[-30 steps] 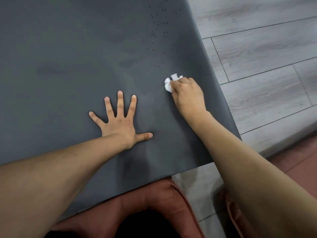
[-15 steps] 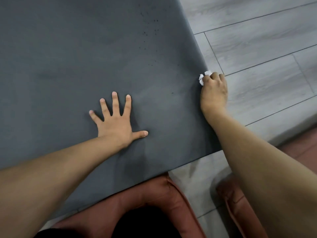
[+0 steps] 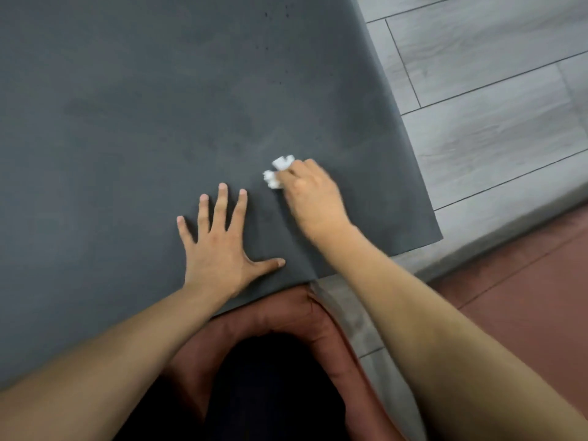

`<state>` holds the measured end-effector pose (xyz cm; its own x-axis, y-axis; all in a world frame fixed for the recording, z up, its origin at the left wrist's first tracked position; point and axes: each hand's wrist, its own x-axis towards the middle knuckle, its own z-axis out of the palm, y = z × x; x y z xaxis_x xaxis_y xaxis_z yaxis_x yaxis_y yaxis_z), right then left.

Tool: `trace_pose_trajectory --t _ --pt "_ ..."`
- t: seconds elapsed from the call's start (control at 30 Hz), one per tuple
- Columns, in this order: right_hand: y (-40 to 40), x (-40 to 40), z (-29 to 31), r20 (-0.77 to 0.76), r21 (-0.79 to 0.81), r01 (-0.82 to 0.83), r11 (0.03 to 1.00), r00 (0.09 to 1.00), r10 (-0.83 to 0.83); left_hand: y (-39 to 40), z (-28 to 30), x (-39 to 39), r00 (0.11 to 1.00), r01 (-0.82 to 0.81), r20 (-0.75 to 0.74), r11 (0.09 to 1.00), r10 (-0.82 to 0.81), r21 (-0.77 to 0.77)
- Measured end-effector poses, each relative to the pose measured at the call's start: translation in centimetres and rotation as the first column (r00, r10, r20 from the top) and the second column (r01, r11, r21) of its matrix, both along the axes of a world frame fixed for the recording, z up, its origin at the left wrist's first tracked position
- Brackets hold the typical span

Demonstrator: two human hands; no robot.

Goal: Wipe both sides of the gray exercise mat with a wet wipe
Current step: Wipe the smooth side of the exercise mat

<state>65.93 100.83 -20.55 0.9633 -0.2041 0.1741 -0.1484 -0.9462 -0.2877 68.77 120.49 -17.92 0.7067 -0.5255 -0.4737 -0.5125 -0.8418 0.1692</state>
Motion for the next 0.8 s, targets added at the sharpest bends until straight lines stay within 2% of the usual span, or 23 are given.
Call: trace_pose_trajectory --t 0.1,0.17,0.23,0.33,0.6,0.8 --pt "-9.1 -2.6 0.0 -0.032 -0.085 0.333 0.939 0.941 -0.336 0.3 -0.3 0.0 1.0 -0.021 -0.015 1.0 0.022 0.021" --pt "-11.4 -4.5 -0.4 -0.027 -0.074 0.437 0.896 0.897 -0.44 0.0 -0.4 0.0 0.999 -0.029 -0.026 0.999 0.03 0.043" --pt "-10.7 -4.9 -1.5 0.058 -0.115 0.45 0.886 0.893 -0.446 -0.3 -0.5 -0.1 0.998 -0.034 -0.042 0.997 0.037 0.072" --pt "-10.2 -5.0 -2.7 0.151 -0.088 0.461 0.883 0.883 -0.445 -0.8 -0.8 0.1 0.996 -0.044 -0.073 0.994 0.052 0.1" --pt "-11.2 -4.3 -3.0 0.213 -0.033 0.467 0.884 0.867 -0.45 -1.5 -1.4 0.9 0.992 -0.062 -0.101 0.995 0.07 0.083" --pt "-11.2 -4.0 -2.5 0.235 0.006 0.482 0.876 0.851 -0.469 -1.8 -0.7 1.1 0.992 -0.048 -0.111 0.991 0.062 0.124"
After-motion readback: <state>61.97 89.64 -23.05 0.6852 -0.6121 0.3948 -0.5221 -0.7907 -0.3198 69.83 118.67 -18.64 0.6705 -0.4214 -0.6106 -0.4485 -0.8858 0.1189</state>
